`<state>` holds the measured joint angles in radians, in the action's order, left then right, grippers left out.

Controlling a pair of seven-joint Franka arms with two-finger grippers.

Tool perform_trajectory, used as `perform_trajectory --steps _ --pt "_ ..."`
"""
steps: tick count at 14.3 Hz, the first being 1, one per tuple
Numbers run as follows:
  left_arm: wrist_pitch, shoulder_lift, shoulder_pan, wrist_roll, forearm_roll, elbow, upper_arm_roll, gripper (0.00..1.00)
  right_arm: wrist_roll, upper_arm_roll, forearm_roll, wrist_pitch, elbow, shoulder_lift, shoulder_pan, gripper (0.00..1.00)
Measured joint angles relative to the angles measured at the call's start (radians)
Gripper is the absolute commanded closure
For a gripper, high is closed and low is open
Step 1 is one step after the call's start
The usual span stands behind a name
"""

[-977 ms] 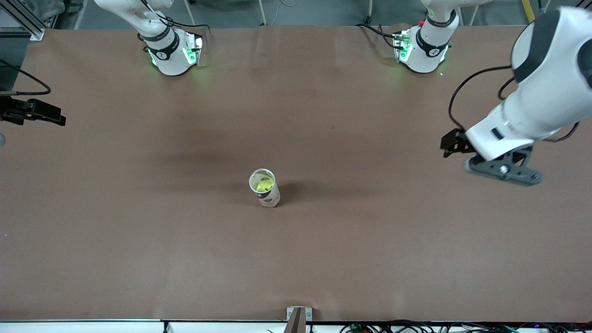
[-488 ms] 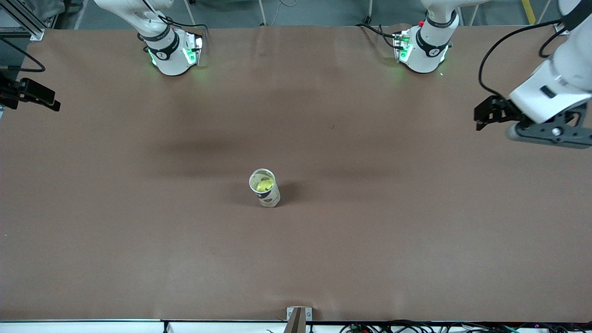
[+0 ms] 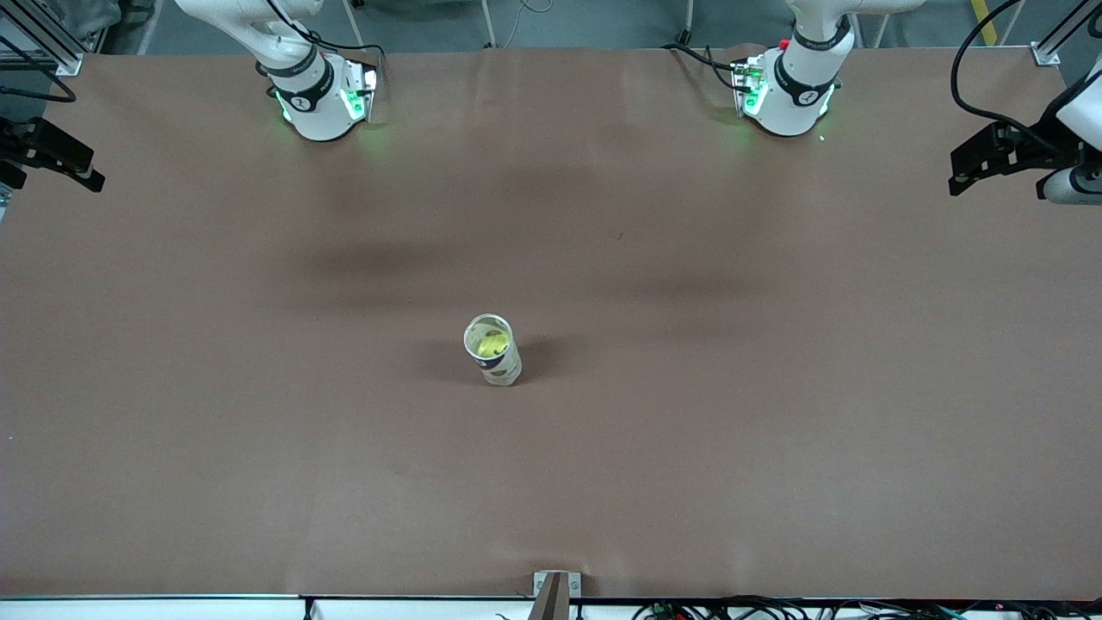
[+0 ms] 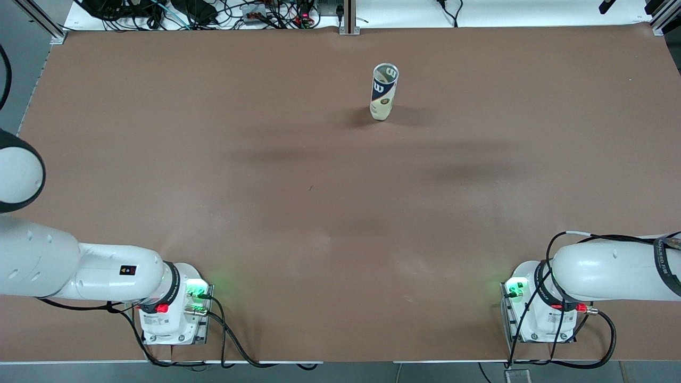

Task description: Insert tennis ball vertically with right arm

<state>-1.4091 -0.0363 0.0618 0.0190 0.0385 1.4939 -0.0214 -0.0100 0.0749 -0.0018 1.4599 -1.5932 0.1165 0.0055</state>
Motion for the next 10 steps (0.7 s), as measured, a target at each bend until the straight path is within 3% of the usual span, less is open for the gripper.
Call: perform_trajectory --steps 5,10 --pt "-0.017 -0.098 0.030 -0.002 -0.006 0.100 0.000 0.00 0.000 0.000 0.000 -0.013 -0.011 0.000 -0.002 0.00" --pt "-0.017 -0.123 0.047 -0.002 -0.036 0.125 -0.001 0.00 0.000 0.001 0.000 -0.019 -0.015 0.000 -0.006 0.00"
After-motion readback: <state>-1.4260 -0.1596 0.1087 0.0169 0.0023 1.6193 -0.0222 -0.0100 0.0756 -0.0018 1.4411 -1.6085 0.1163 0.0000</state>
